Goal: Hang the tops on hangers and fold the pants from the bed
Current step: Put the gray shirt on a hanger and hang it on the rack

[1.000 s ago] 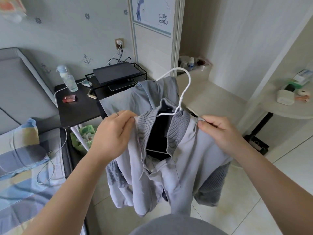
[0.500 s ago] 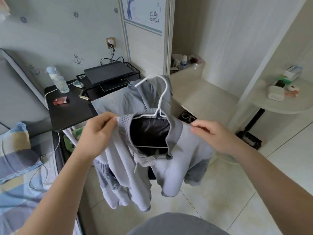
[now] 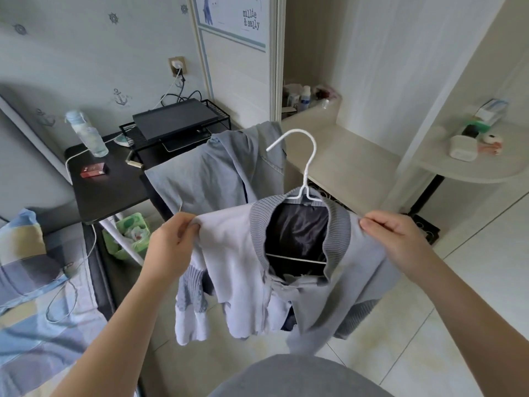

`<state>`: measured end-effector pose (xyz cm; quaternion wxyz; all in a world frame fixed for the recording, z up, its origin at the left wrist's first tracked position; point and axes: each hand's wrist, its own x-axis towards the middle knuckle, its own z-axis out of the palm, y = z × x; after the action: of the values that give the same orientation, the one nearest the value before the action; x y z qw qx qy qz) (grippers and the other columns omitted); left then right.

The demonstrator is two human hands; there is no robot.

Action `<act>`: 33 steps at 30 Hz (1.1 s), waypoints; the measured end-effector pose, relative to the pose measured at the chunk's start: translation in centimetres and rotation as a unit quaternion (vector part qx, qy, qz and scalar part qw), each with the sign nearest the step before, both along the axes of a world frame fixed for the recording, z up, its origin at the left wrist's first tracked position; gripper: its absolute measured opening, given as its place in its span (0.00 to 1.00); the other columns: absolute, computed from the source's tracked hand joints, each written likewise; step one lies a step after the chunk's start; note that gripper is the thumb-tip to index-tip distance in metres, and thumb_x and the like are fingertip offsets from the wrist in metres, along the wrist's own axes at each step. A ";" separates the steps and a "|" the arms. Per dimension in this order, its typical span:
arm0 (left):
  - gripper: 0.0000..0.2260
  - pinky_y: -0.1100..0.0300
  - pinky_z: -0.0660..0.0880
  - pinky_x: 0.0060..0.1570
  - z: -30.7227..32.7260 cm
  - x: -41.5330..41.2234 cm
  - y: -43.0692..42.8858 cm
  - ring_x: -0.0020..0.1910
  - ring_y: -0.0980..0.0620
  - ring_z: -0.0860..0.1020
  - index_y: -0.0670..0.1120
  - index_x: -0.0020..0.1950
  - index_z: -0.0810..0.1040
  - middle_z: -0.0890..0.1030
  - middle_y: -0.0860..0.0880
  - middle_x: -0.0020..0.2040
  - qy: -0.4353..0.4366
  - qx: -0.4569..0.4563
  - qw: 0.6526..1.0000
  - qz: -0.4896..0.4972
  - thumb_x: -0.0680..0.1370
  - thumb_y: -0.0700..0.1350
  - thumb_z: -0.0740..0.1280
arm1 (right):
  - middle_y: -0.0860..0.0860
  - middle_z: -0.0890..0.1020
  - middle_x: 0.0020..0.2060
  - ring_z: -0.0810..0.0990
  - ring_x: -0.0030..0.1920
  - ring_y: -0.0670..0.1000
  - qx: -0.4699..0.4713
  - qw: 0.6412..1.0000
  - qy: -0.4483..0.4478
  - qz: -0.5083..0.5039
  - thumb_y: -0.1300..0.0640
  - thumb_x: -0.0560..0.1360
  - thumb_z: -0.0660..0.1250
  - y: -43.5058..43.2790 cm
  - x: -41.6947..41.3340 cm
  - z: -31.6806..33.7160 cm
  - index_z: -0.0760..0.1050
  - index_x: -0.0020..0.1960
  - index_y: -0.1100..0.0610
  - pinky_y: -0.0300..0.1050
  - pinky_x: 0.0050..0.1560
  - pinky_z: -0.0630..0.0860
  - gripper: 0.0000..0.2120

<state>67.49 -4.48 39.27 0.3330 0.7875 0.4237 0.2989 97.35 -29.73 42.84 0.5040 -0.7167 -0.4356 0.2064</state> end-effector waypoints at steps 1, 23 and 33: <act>0.06 0.52 0.76 0.45 -0.2 0.8 -0.1 0.44 0.50 0.80 0.51 0.49 0.80 0.83 0.53 0.41 0.004 -0.001 1.000 0.006 0.81 0.42 0.65 | 0.44 0.66 0.28 0.65 0.32 0.43 -0.010 1.000 0.008 -0.014 0.61 0.81 0.64 -0.6 0.2 -0.4 0.71 0.33 0.54 0.37 0.34 0.61 0.17; 0.07 0.57 0.77 0.58 1.7 17.1 -3.3 0.52 0.59 0.80 0.59 0.56 0.80 0.82 0.58 0.53 0.070 -0.227 0.898 -0.371 0.80 0.55 0.67 | 0.60 0.81 0.47 0.81 0.46 0.56 0.140 0.879 0.434 -0.142 0.52 0.73 0.70 7.4 1.3 0.8 0.77 0.57 0.62 0.48 0.45 0.81 0.17; 0.22 0.63 0.75 0.54 7.1 25.1 7.4 0.53 0.65 0.76 0.60 0.61 0.75 0.78 0.64 0.53 0.011 -0.133 0.895 -0.425 0.70 0.67 0.67 | 0.57 0.76 0.45 0.75 0.48 0.56 0.175 0.923 0.302 -0.159 0.62 0.80 0.64 21.9 8.6 7.0 0.73 0.52 0.59 0.54 0.52 0.73 0.01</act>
<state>92.56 2.90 46.38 0.5254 0.8441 0.0874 0.0613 105.95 -7.80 49.84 0.7556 -0.5800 -0.1722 0.2510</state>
